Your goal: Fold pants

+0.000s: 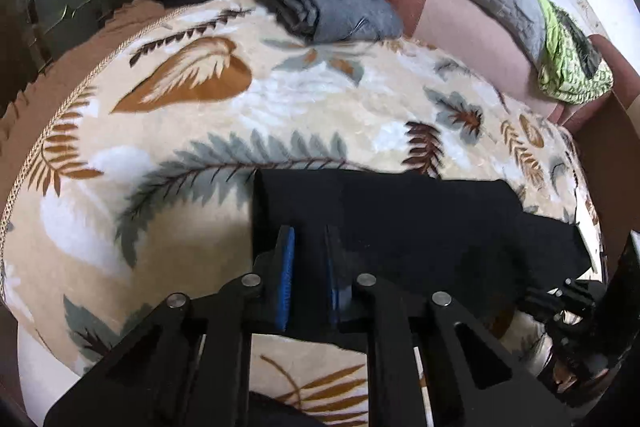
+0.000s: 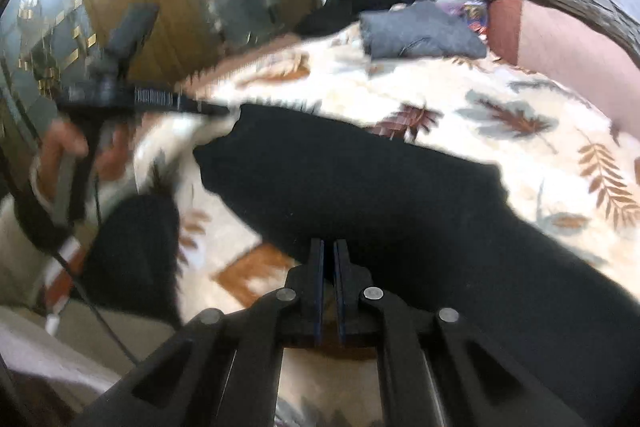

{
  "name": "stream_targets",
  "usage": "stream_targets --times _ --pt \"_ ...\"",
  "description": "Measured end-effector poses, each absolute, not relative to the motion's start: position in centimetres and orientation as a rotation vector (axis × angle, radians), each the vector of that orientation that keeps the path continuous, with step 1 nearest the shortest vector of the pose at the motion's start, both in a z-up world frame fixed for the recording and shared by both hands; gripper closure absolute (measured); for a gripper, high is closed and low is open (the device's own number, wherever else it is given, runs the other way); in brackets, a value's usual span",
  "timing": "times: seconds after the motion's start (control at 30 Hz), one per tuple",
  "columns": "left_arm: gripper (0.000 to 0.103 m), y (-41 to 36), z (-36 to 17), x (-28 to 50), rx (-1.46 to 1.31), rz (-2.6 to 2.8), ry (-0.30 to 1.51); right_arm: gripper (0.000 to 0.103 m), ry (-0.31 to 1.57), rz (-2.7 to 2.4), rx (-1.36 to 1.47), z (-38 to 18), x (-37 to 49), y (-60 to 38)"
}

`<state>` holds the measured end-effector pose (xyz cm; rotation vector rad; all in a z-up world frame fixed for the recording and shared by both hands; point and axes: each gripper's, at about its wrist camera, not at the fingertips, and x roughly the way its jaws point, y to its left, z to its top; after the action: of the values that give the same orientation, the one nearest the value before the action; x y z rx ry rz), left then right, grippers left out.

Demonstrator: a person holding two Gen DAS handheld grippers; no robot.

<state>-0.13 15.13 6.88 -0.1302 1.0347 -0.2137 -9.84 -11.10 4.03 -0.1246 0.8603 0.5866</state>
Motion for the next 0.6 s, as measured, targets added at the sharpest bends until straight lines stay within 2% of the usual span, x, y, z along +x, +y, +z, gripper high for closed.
stream_targets --times 0.17,0.23,0.33,0.4,0.47,0.53,0.6 --pt "0.091 15.5 4.6 -0.7 -0.157 -0.194 1.094 0.095 0.885 0.567 -0.085 2.2 -9.7 -11.3" --pt "0.091 15.6 5.1 -1.2 -0.17 -0.193 1.079 0.075 0.892 0.587 -0.029 3.3 -9.7 -12.3" --pt "0.089 15.1 6.5 -1.7 -0.167 -0.197 1.048 0.068 0.824 0.544 0.034 5.4 -9.5 -14.5" --pt "0.083 14.4 7.6 -2.0 -0.144 -0.199 1.009 0.068 0.802 0.48 0.092 6.3 -8.4 -16.6" --pt "0.059 13.6 8.2 -2.0 -0.148 -0.222 0.984 0.066 0.811 0.393 0.144 6.3 -6.7 -18.4" --pt "0.051 12.7 8.4 -1.9 -0.173 -0.255 0.967 0.065 0.844 0.34 0.179 5.5 -4.7 -19.6" --pt "0.051 11.4 8.0 -1.5 -0.173 -0.28 0.977 0.065 0.885 0.303 0.189 4.5 -2.6 -20.1"
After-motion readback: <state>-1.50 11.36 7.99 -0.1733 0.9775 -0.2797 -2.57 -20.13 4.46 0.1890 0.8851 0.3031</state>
